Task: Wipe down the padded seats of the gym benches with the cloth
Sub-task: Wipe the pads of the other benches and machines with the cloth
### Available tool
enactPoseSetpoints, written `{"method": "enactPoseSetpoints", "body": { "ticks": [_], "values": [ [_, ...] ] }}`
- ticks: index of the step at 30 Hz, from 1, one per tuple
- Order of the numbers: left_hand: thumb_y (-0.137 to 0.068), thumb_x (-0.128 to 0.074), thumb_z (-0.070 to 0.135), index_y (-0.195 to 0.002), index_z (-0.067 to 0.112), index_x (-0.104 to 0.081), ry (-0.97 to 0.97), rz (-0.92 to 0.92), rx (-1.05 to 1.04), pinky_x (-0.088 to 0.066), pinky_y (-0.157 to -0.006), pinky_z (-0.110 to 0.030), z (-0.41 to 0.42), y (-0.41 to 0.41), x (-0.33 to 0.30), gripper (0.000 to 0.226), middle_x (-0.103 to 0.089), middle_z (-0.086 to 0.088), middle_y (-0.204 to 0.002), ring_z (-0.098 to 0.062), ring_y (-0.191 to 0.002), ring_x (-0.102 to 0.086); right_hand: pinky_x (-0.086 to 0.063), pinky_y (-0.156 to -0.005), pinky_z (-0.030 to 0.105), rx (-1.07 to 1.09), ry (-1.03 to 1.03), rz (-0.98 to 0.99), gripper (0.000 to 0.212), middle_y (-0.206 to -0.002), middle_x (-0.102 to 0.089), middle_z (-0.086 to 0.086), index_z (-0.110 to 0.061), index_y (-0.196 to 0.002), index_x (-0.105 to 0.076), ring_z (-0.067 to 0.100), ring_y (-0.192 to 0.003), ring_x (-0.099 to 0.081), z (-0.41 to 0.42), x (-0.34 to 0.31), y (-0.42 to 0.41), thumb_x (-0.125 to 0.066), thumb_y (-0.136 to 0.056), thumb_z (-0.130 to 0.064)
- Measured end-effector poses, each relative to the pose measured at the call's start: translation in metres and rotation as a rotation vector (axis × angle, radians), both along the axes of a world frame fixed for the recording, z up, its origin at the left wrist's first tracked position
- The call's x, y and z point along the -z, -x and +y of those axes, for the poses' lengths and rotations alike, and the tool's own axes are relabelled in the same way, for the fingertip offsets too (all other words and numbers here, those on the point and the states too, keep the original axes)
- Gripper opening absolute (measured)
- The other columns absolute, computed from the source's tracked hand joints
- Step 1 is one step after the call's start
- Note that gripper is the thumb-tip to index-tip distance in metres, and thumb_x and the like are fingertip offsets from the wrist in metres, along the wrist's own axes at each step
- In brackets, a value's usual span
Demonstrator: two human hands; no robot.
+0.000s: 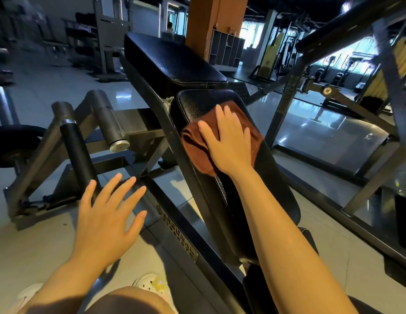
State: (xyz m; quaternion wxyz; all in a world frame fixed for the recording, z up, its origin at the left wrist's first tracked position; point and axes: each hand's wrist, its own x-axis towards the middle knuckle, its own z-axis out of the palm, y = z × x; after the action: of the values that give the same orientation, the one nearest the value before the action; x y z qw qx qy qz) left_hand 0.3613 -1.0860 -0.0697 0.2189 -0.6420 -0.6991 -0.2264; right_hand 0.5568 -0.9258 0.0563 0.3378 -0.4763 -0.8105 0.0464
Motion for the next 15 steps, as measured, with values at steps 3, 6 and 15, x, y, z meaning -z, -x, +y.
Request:
{"method": "enactPoseSetpoints", "body": {
  "ticks": [3, 6, 15],
  "values": [
    [-0.098, -0.015, 0.055, -0.126, 0.016, -0.064, 0.007, -0.039, -0.011, -0.018, -0.114, -0.057, 0.000, -0.001, -0.001, 0.068, -0.058, -0.011, -0.135, -0.030, -0.135, -0.041, -0.018, -0.117, 0.056, 0.142, 0.031, 0.023, 0.080, -0.155, -0.032, 0.001, -0.023, -0.152, -0.025, 0.023, -0.142, -0.030, -0.009, 0.033, -0.051, -0.013, -0.090, -0.073],
    [-0.099, -0.015, 0.054, -0.125, 0.013, -0.064, -0.010, -0.083, -0.012, -0.019, -0.113, -0.057, 0.000, -0.004, -0.003, 0.069, -0.060, -0.012, -0.133, -0.030, -0.134, -0.043, -0.015, -0.119, 0.055, 0.346, 0.189, 0.087, 0.087, -0.157, -0.031, 0.002, -0.023, -0.152, -0.024, 0.027, -0.142, -0.031, -0.025, 0.068, -0.101, -0.008, -0.086, -0.078],
    [-0.096, -0.032, 0.044, -0.123, 0.010, -0.066, -0.060, -0.115, -0.037, -0.021, -0.113, -0.054, 0.001, -0.007, -0.002, 0.055, -0.062, -0.013, -0.129, -0.032, -0.132, -0.045, 0.006, -0.119, 0.039, 0.281, 0.107, 0.037, 0.076, -0.158, -0.003, -0.008, -0.031, -0.148, 0.003, 0.014, -0.147, 0.000, -0.133, 0.106, -0.076, -0.014, -0.087, -0.073]
  ]
}}
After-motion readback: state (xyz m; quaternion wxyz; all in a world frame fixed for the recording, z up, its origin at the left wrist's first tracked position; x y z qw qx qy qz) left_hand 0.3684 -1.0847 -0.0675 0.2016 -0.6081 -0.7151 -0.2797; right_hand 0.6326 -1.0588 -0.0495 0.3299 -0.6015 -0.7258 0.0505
